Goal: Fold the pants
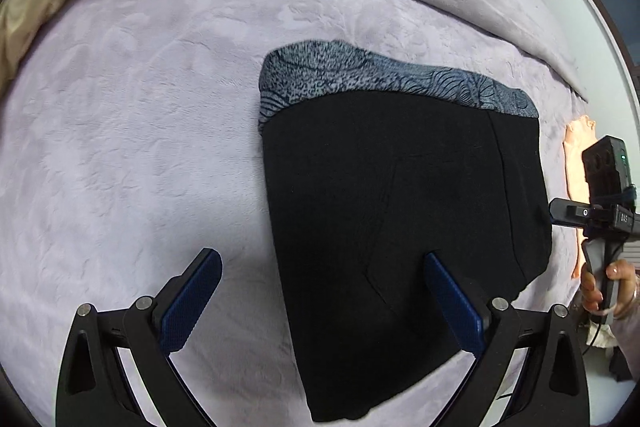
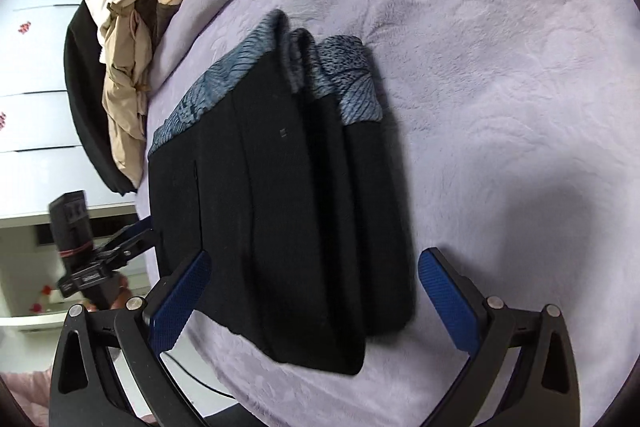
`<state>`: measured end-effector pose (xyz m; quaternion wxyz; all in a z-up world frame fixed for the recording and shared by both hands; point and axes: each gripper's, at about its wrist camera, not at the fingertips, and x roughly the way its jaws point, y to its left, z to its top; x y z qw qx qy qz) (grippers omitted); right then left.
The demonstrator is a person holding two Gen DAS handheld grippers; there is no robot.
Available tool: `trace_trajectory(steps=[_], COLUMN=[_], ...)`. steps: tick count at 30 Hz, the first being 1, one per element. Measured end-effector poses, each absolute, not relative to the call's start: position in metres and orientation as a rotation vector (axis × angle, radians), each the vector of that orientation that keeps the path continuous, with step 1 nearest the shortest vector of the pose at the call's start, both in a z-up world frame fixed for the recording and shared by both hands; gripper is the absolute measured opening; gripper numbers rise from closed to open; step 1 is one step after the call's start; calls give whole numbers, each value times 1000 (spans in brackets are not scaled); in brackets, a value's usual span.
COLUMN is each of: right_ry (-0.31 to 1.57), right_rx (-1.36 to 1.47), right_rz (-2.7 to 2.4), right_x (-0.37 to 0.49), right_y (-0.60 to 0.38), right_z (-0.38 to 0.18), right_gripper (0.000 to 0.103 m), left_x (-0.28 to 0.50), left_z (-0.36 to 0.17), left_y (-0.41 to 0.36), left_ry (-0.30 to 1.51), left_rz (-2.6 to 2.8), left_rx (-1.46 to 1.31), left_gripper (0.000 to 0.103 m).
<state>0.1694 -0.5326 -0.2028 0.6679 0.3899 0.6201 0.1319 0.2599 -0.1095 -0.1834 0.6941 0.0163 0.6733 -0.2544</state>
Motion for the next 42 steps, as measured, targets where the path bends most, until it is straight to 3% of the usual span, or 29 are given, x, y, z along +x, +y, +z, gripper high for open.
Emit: trace_trajectory(steps=[6,7,8,10,15,22,26,29,30,32,33,38,40,42], right_ry=[1308,1297,1295,1327,1292,1274,1280,1362,1390,1413,1403,1419,1443,1463], right_rx=[1014,1042,1077,1123,1144,1191,1239,1138,1103,1047,1032,870,771,682], right_rz=[450,451,435,366,411,475,484,448,420,364,351,269,214,161], right_x=[177,178,179,177,170,146,115,100,100,97,97,104,107,109], right_y=[-536,-539,-543,-548,-548,-527,-503,-480,-474,-470,-472,-463,-459,-455], right_z=[-222,-225,-229,-238,-215,-181,-181,-203,-211,-228,-231,-217,-201,-186], right_gripper=[103,102,99,70,51,51,51,51,51,58,61,70,80,83], left_x=[263,263,263,262,252,220,201,192,190,192,195,209,209,204], left_z=[-205,-207,-208,-206,-175,-120,-122,-157,-173,-185,-190,-205,-195,-181], left_y=[-112,-116,-118,-121,-125,-111,-93,-82,-78,-69,-70,-62,-66,-76], left_ry=[1509,1502,1493,1494,1440,1393,1420,1468,1487,1480,1474,1536,1519,1478], left_rz=[-673,-674,-670,-669,-662,-670,-608,-519,-484,-439,-411,-406,-384,-334], left_rx=[-87,-82,-80,-107,-60,-28,37,115,123,81,66,-29,14,91], left_gripper=[101,98,89,73,58,56,57,66,70,98,103,103,103,103])
